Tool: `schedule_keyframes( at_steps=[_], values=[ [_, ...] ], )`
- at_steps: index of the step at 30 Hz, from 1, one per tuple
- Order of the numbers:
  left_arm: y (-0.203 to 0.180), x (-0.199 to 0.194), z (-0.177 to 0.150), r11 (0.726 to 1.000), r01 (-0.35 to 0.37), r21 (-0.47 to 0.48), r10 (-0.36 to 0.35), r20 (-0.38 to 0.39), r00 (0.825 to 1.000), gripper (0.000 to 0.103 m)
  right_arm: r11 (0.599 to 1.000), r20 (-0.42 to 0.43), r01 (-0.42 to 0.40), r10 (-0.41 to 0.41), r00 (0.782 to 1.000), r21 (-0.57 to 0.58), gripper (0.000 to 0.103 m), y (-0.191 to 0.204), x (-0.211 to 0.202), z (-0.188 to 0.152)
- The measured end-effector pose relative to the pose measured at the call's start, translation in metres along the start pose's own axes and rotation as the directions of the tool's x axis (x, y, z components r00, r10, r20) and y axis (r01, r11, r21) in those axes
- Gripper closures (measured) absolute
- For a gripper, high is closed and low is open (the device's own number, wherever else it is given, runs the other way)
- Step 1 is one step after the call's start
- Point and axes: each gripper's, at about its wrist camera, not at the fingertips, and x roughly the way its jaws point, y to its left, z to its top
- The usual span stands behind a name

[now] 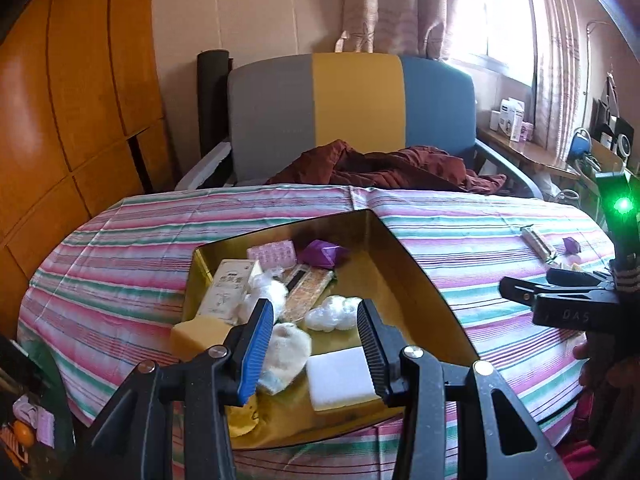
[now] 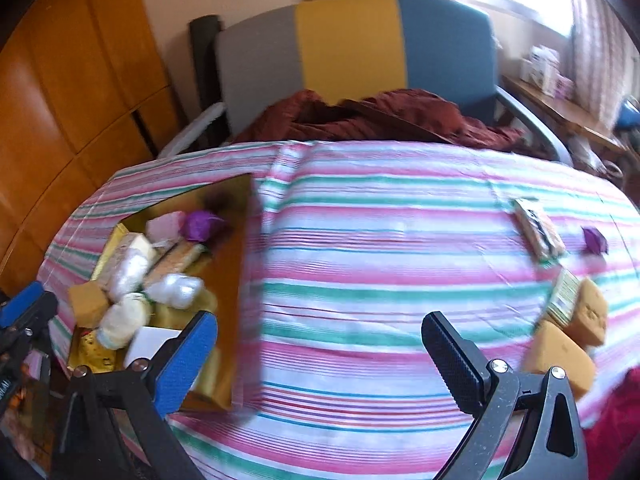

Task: Organize objects
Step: 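Move both tools away from the tray toward the items on the sheet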

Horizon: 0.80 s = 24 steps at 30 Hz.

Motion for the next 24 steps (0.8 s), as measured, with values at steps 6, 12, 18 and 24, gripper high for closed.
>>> schedule_keyframes(
  at_steps=[6,12,18,24],
  values=[
    [-0.027,0.009,0.010,0.997,0.064,0.053,-0.063,-0.011,0.998,0.059,0.991,-0.010,0.090,-0.090,0.996,0.098,0.000,-0.063,-0.015,-0.004],
    [-0.064,0.022,0.016,0.983,0.145,0.114,-0.140,-0.054,0.989,0.059,0.952,-0.002,0.158,-0.163,0.987,0.263,0.000,-0.141,-0.043,-0.002],
    [-0.102,0.034,0.025,0.961,0.208,0.183,-0.195,-0.087,0.977,0.059,0.876,0.011,0.228,-0.257,0.966,0.425,0.000,-0.213,-0.071,-0.002],
    [-0.144,0.053,0.039,0.934,0.285,0.215,-0.259,-0.144,0.955,0.059,0.807,-0.022,0.273,-0.307,0.951,0.524,0.000,-0.265,-0.072,-0.003]
  ],
)
